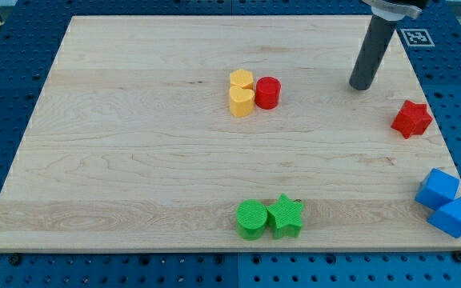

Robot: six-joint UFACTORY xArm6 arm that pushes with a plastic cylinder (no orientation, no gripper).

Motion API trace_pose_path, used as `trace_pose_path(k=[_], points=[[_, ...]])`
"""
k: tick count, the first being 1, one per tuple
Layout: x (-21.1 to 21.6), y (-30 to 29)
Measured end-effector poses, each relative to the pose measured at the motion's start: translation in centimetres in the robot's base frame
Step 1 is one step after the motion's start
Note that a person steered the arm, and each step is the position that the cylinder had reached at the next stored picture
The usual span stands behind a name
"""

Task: Move red star into red circle

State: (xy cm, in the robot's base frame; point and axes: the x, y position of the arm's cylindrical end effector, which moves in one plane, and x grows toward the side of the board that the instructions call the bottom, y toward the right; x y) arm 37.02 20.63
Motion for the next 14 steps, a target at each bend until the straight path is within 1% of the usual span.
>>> trace_pose_path(k=[1, 2, 3, 5, 8, 9, 11, 13, 14], points=[[0.8, 4.2], [1.1, 7.0], [2.5, 9.2], [2.9, 9.4], [8.0, 11.9], [8.1, 10.7], [8.1, 6.0], [8.1, 4.8], [8.1, 3.0]])
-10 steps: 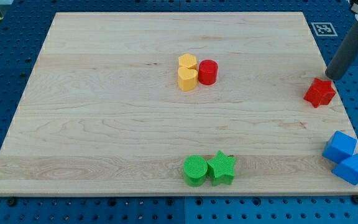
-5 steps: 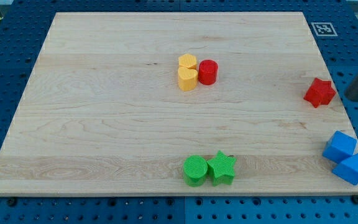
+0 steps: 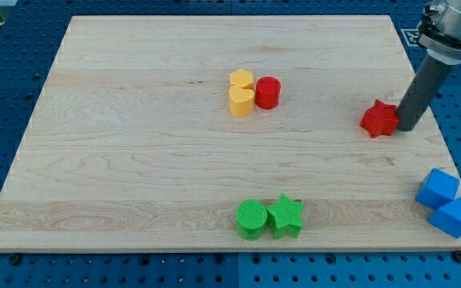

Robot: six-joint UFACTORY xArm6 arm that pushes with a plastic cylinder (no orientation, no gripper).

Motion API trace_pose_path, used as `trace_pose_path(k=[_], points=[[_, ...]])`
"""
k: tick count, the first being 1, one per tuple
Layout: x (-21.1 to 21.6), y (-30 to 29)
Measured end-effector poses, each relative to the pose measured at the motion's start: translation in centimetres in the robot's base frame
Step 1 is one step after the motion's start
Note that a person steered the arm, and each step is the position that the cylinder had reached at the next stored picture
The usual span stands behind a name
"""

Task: Move red star into red circle

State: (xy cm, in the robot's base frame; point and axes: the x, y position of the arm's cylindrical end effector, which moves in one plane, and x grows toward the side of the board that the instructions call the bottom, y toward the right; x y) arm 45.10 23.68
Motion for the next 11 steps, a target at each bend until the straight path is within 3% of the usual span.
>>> trace_pose_path(k=[9, 11], points=[[0.3, -10.4], [0.5, -10.0]])
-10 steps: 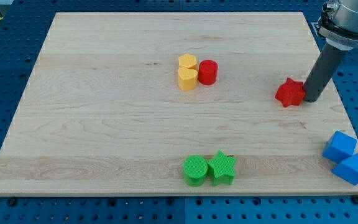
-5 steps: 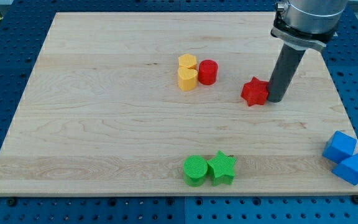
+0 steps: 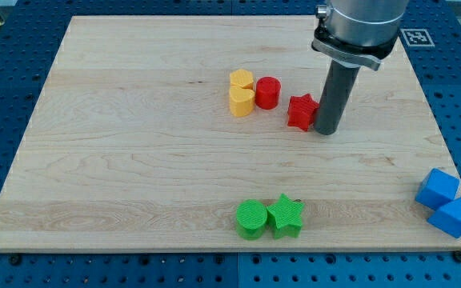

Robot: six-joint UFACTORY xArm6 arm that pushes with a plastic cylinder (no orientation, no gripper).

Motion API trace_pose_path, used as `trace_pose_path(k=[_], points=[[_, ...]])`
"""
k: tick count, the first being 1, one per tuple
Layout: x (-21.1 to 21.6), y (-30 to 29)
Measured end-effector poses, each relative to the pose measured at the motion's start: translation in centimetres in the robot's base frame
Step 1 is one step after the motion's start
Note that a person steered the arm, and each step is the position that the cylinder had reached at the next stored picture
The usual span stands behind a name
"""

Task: Move red star into red circle

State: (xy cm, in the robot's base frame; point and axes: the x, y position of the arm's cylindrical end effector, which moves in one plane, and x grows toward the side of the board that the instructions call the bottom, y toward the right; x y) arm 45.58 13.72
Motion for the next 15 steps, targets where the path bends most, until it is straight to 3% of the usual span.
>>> trace_pose_path(k=[3, 5, 7, 9, 10, 15], points=[[-4.6, 0.9], [-4.1, -3.8], [-4.1, 0.4], [0.8, 0.7], [0.8, 0.7], [0.8, -4.8]])
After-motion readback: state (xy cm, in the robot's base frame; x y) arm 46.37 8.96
